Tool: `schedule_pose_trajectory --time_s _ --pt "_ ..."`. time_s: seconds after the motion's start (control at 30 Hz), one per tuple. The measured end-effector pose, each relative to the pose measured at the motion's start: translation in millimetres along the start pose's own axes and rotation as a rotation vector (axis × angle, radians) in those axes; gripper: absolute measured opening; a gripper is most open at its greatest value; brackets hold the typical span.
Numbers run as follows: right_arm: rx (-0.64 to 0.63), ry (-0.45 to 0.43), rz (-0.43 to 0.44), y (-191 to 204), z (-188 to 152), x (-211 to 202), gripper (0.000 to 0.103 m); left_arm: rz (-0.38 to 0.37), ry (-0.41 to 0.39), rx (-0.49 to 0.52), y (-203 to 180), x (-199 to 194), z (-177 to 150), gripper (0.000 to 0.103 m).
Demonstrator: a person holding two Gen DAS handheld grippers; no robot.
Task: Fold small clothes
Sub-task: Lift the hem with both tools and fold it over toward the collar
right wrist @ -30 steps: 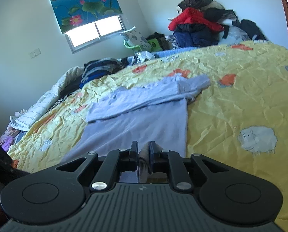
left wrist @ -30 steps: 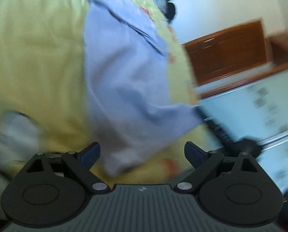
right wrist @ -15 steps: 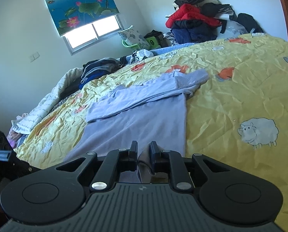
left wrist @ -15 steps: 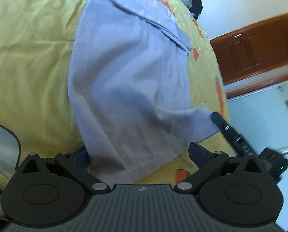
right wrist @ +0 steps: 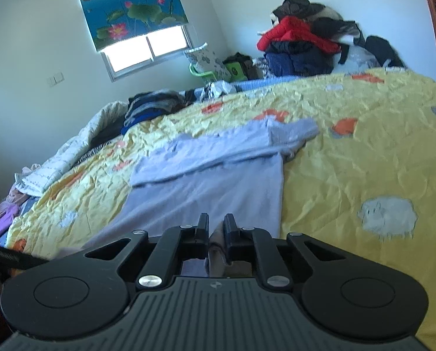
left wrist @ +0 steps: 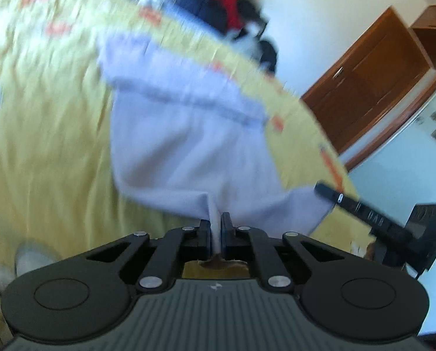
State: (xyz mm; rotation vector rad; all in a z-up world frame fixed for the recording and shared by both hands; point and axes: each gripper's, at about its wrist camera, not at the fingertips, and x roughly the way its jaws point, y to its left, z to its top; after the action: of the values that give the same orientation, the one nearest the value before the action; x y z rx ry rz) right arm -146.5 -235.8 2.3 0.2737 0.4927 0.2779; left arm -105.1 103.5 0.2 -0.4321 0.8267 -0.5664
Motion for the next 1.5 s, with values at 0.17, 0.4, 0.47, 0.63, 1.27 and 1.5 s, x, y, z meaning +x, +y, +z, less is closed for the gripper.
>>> schedule_pose_trajectory --time_s 0.17,0.4,0.47,0.63,1.27,1.5 --pt "-0.012 -0.04 -0.008 -2 16 -1 0.01 0.001 -0.097 0.044 -13 4 24 0.006" --pt "0.005 -0.076 -0.004 -7 28 -2 0.01 0.004 -0.181 0.075 -25 4 38 0.006" --pt "0.005 -0.081 -0.009 -10 31 0 0.01 0.006 -0.208 0.067 -24 1 43 0.006" --pt "-0.038 -0.115 -0.033 -8 40 3 0.01 0.02 -0.28 0.054 -19 -5 61 0.006" --pt "-0.097 -0.191 -0.069 -13 89 56 0.009 0.07 -0.348 0.003 6 20 112 0.006" --pt "-0.097 -0.212 -0.081 -16 106 84 0.009 0.093 -0.349 -0.01 15 35 134 0.006"
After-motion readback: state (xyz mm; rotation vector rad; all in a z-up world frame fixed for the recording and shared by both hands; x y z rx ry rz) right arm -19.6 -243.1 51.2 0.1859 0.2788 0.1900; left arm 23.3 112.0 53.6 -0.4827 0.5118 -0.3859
